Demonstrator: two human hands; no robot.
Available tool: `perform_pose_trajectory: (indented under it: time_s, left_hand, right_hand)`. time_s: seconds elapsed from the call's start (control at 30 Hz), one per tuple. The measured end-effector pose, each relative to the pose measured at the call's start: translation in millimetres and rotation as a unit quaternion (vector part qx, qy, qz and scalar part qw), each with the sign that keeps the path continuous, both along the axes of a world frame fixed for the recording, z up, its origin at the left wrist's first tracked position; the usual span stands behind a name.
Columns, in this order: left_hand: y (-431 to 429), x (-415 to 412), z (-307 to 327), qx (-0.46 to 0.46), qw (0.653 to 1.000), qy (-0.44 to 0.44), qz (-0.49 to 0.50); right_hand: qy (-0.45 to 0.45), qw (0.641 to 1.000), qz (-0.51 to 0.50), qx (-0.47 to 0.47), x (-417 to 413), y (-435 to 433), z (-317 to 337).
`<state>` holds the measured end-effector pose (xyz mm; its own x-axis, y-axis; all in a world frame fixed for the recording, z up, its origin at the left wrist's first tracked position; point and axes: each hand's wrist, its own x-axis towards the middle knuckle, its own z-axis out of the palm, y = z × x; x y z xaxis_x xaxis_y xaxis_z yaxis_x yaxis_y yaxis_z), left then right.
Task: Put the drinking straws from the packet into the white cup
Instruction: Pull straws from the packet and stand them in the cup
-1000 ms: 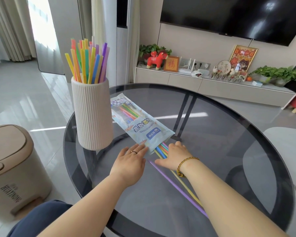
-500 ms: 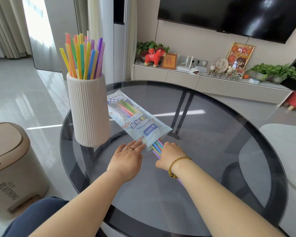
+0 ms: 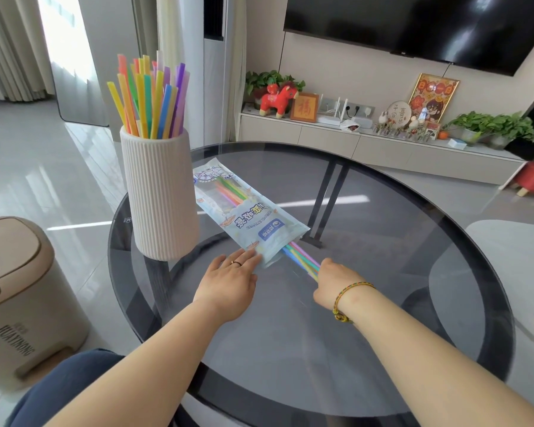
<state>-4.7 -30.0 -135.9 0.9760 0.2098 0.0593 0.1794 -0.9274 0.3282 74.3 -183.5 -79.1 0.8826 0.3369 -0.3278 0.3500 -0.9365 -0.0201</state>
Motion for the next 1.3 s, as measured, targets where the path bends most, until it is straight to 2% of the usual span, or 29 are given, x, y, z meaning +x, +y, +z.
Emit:
perform_pose_trajectory:
  time_s: [0.17,0.3,0.53,0.7,0.9,0.97,1.03,1.1,1.17,1.23,1.3]
  left_hand:
    - [-1.4,-0.8,2.5,0.000,1.000,0.003,0.000]
    - [-2.5,-2.0,5.1,0.000,1.000,0.009,0.000]
    - [-2.8,-1.1,9.6,-0.003,1.000,0.030,-0.002]
    - [-3.7,3.1,13.4,-0.001,0.999,0.051,-0.003]
    - [-4.2,9.1,22.9,-0.016,0.997,0.072,-0.003]
    - [-3.1,10.9,29.4,-0.058,0.995,0.075,0.010]
    - [-2.2,9.9,38.0,-0.143,0.988,0.044,0.042]
    - [-1.4,6.2,49.4,-0.249,0.963,-0.038,0.100]
    - [-1.7,2.0,66.3,-0.339,0.921,-0.136,0.137]
    - [-4.4,-1.6,86.1,-0.394,0.892,-0.186,0.125]
    - [-12.4,-5.9,104.3,-0.443,0.875,-0.184,0.069]
  right_hand:
    - [-0.054,0.996,0.025,-0.061,3.3,-25.8,17.1]
    - [-0.134,0.982,0.060,-0.117,4.8,-41.9,45.0]
    - [-0.282,0.916,0.154,-0.240,15.9,-58.2,105.8]
    - [-0.302,0.894,0.150,-0.296,21.9,-71.4,130.5]
    - [-0.359,0.845,0.240,-0.317,23.9,-78.2,145.8]
    - [-0.381,0.825,0.275,-0.315,23.3,-71.6,154.4]
    - [-0.397,0.806,0.307,-0.315,20.6,-61.7,162.2]
    - [-0.405,0.790,0.341,-0.309,16.1,-50.1,166.6]
    - [-0.409,0.776,0.369,-0.306,9.9,-38.9,169.9]
    - [-0.414,0.761,0.389,-0.313,5.9,-27.9,173.4]
    - [-0.415,0.752,0.400,-0.320,0.3,-17.6,176.3]
